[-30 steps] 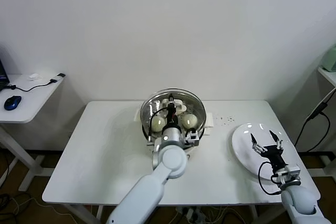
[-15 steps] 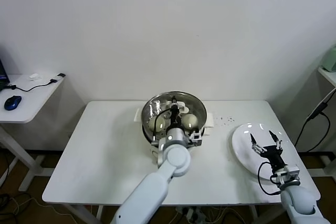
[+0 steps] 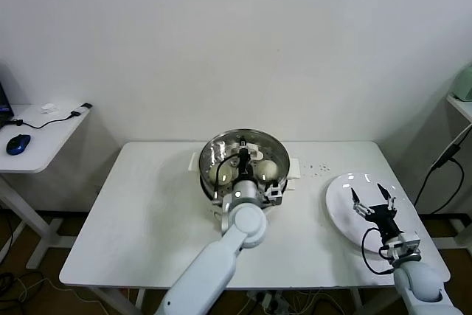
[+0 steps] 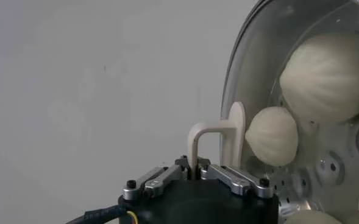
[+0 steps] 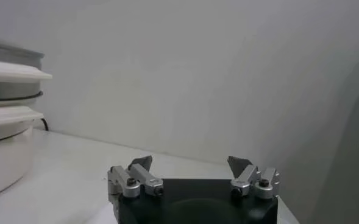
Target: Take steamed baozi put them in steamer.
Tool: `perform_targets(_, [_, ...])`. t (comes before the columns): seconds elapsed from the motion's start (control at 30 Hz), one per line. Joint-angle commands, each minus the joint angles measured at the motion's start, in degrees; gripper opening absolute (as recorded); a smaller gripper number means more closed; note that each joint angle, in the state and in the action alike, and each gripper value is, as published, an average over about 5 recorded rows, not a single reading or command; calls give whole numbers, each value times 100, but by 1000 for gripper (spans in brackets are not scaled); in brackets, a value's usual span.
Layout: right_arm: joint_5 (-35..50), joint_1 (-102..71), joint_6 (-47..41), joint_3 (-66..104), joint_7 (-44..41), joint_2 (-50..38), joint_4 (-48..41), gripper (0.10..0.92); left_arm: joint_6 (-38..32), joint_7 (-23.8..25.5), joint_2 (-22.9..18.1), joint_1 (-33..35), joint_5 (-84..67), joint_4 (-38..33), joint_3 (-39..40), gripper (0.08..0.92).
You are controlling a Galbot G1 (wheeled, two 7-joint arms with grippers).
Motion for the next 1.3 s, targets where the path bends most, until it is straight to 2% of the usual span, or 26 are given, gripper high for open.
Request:
perform_targets(0.03, [-24, -1, 4, 8, -6, 9, 2, 823, 281, -69, 14, 32, -74, 73, -3, 150])
perform_targets(0.4, [-36, 22, -14, 6, -7, 11, 0, 823, 281, 258, 192, 71, -33, -383, 22, 163])
perform_targets(0.5, [-44, 25, -28, 8, -7, 9, -2, 823, 281, 376, 296, 101, -36, -699, 83, 225])
perform_targets(0.8, [-56, 25, -145, 53, 12, 0, 26, 823, 281, 609, 712, 441, -111, -1822, 249, 484])
perform_targets(1.0, [-174, 40, -388, 107, 91, -4, 100, 823, 281, 605, 1175, 944, -438, -2642, 128, 657])
perform_targets(1.17, [-300, 58, -674, 126, 85, -12, 236, 823, 174, 307, 1634, 1686, -1001, -3314, -148, 790])
perform_targets(1.3, [-273, 58, -822, 128, 93, 13, 411, 823, -376, -452, 1936, 2347, -1904, -3661, -804, 820])
